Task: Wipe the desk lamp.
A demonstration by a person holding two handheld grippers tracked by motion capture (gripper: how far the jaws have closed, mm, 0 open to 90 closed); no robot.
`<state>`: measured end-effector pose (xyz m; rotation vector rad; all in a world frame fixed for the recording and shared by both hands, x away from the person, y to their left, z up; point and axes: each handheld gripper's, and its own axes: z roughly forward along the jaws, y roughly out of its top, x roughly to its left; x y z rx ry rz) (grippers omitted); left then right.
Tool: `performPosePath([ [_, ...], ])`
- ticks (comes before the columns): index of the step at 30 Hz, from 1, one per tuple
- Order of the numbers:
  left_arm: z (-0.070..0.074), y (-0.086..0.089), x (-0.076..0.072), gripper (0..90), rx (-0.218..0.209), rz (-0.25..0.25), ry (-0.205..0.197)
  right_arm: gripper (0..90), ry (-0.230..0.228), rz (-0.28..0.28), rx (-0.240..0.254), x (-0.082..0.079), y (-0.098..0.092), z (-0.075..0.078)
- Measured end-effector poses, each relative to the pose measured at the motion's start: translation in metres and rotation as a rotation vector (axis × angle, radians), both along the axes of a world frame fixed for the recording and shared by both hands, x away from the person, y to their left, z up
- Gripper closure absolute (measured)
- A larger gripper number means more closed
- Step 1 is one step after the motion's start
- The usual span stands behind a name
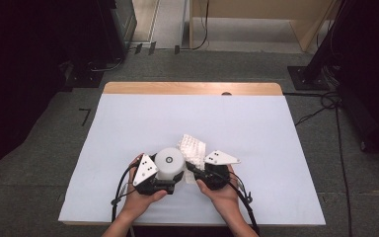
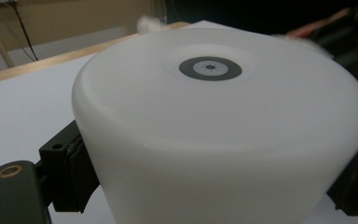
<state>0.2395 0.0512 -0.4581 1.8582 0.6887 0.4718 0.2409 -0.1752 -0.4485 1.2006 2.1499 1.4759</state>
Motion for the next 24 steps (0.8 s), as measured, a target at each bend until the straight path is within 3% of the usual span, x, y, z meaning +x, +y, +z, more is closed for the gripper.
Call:
performPosePath([
  [5,0.001,-0.001,-0.001,8.8,-0.003,-0.007,0.001,73.5,-0.067,-0.005,0.037,-0.006,-0.007,0.016],
  [9,0.006,0.002,-0.001,8.8,-0.039,0.002,0.001,73.6,-0.021,0.003,0.000,-0.001,-0.002,0.001],
  [12,0.007,0.003,-0.001,8.8,-0.036,0.004,-0.008,73.6,0.036,0.000,-0.034,0.004,0.003,-0.015],
  [15,0.003,0.003,0.001,8.8,-0.026,-0.005,0.008,73.7,0.050,-0.006,-0.047,0.004,0.006,-0.019],
  [18,0.000,0.001,0.002,8.7,-0.012,-0.011,0.024,73.7,0.025,-0.014,-0.015,0.001,0.004,-0.009],
  [21,-0.002,-0.001,0.003,8.7,0.007,-0.007,0.020,73.6,-0.031,-0.018,0.028,-0.003,-0.003,0.007],
  [24,-0.003,0.000,0.003,8.7,-0.001,0.017,0.009,73.5,-0.076,-0.027,0.044,-0.006,-0.009,0.016],
])
